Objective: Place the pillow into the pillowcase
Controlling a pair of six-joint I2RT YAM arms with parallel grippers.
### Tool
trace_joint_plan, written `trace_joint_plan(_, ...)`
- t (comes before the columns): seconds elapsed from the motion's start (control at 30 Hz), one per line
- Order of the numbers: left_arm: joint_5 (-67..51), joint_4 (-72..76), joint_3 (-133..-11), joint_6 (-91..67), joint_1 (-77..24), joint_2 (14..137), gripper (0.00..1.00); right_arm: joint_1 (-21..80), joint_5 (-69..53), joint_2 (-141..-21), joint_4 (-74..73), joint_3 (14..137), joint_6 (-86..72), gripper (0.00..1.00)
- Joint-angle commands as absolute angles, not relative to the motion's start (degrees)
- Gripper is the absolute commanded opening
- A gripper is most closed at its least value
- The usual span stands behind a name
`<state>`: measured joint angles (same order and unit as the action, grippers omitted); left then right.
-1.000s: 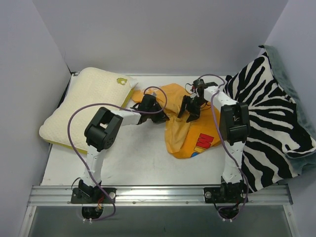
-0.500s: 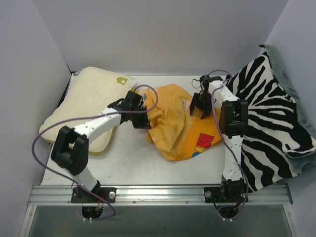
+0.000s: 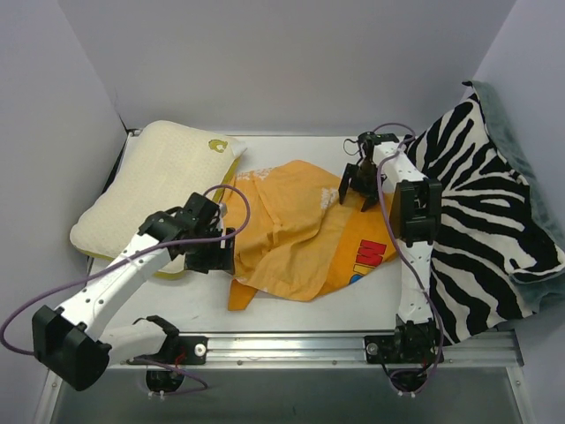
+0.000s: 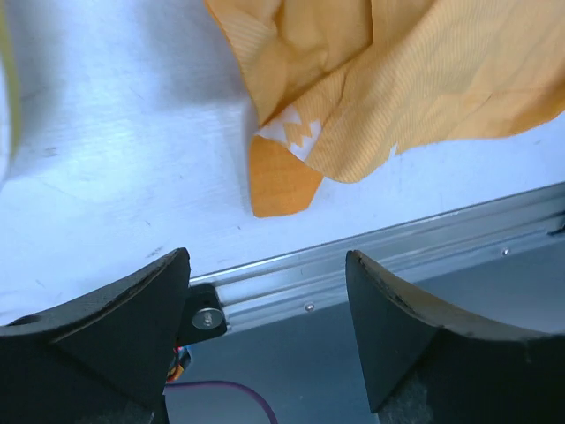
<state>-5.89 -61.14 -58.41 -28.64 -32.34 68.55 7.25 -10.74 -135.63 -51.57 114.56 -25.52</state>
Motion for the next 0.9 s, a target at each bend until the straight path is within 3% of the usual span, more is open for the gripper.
trace_joint_plan(0.0,-1.32,-61.18,-60.38,-27.78,-30.24,67.49,0.8,7.21,-10.54,-133.34,-54.4,117.6,-23.03,0.7)
trace_joint_plan(0.23,3.42,-51.08,-63.98,-26.55,-29.88,85.39,0.75,11.77,-13.18,-119.11,-53.96,106.45,-21.71,0.74)
trace_joint_plan(0.43,3.87,-47.82,-69.87,-25.32,-28.83,96.92,0.66,18.18,-13.01,-115.58,-53.88,92.83,-21.36,0.73)
trace_joint_plan(0.57,4.04,-45.62,-71.89,-24.0,-27.86,102.12,0.31,20.56,-13.01,-117.41,-51.95,87.19,-21.1,0.7)
trace_joint_plan(0.7,9.03,-45.88,-75.4,-22.24,-24.28,106.25,0.1,19.43,-10.2,-120.84,-51.77,84.55,-20.22,0.65)
trace_joint_plan(0.8,11.33,-47.01,-78.39,-20.4,-19.88,106.44,0.09,15.66,-9.49,-121.38,-51.94,82.36,-19.78,0.65)
trace_joint_plan(0.87,11.86,-47.63,-81.02,-18.64,-18.73,105.65,0.22,12.33,-7.92,-120.41,-52.99,81.57,-19.25,0.66)
